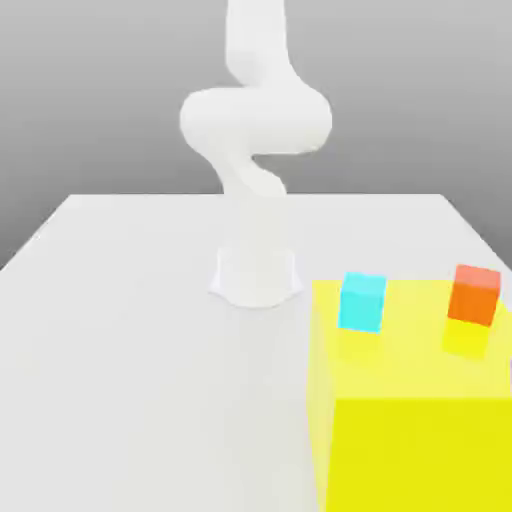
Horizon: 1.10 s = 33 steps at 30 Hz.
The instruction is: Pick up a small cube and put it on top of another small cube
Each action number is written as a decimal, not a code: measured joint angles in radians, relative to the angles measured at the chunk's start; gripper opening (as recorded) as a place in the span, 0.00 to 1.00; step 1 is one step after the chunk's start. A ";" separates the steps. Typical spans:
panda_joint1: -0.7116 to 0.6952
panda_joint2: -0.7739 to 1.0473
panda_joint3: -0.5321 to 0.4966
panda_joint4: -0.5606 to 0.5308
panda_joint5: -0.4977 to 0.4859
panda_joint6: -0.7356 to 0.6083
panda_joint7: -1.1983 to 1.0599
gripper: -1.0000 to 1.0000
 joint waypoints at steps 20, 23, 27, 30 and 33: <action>0.254 0.723 0.579 -0.223 -0.156 0.372 0.616 0.50; 0.308 0.794 0.581 -0.267 -0.174 0.414 0.745 0.50; 0.357 0.854 0.571 -0.327 -0.184 0.459 0.919 0.50; 0.379 0.868 0.546 -0.372 -0.185 0.478 1.052 0.50; 0.386 0.869 0.500 -0.404 -0.204 0.494 1.180 0.50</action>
